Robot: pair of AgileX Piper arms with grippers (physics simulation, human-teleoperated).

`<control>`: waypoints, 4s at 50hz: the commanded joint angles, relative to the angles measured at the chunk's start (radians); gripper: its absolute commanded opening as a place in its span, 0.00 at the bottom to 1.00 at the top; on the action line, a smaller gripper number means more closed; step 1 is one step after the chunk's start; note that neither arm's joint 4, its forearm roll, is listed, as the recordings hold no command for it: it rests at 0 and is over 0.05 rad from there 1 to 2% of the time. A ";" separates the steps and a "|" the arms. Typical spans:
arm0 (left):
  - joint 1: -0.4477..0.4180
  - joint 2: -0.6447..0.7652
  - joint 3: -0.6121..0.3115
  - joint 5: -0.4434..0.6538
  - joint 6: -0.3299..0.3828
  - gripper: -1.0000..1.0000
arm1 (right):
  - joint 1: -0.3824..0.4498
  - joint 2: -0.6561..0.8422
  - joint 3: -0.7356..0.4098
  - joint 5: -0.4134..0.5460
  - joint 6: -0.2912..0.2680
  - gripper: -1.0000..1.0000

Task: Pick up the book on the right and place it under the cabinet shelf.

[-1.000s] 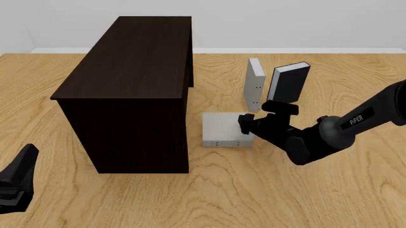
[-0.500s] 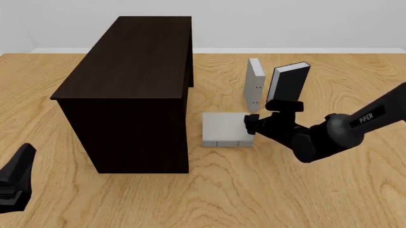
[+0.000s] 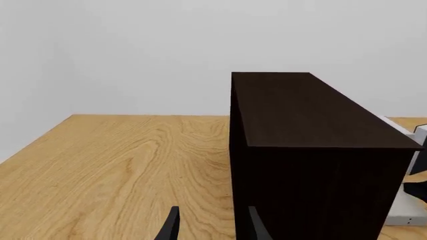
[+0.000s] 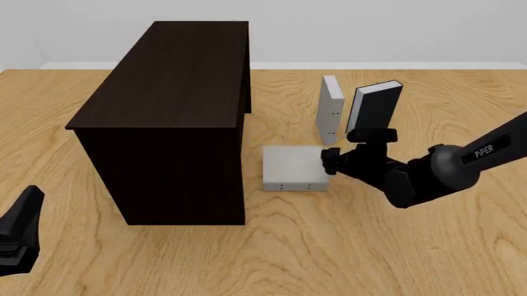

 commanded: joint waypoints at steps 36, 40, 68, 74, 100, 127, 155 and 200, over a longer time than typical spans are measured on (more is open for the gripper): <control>-0.016 0.013 0.000 -0.003 0.000 1.00 | -0.064 0.012 -0.100 0.257 -0.052 1.00; -0.016 0.010 0.000 0.000 0.000 1.00 | -0.035 0.016 -0.098 0.249 -0.031 1.00; -0.015 0.008 0.000 0.002 0.000 1.00 | 0.093 0.072 -0.187 0.275 -0.007 1.00; -0.016 0.009 0.000 0.001 0.000 1.00 | 0.118 0.091 -0.212 0.282 0.000 1.00; -0.018 0.005 0.000 0.005 0.001 1.00 | 0.202 0.116 -0.292 0.313 0.011 1.00; -0.018 -0.002 0.000 0.011 0.001 1.00 | 0.296 0.127 -0.359 0.328 0.024 1.00; -0.018 0.000 0.000 0.009 0.001 1.00 | 0.356 0.140 -0.406 0.335 0.031 1.00; -0.018 0.000 0.000 0.009 0.001 1.00 | 0.245 -0.147 -0.091 0.203 -0.049 1.00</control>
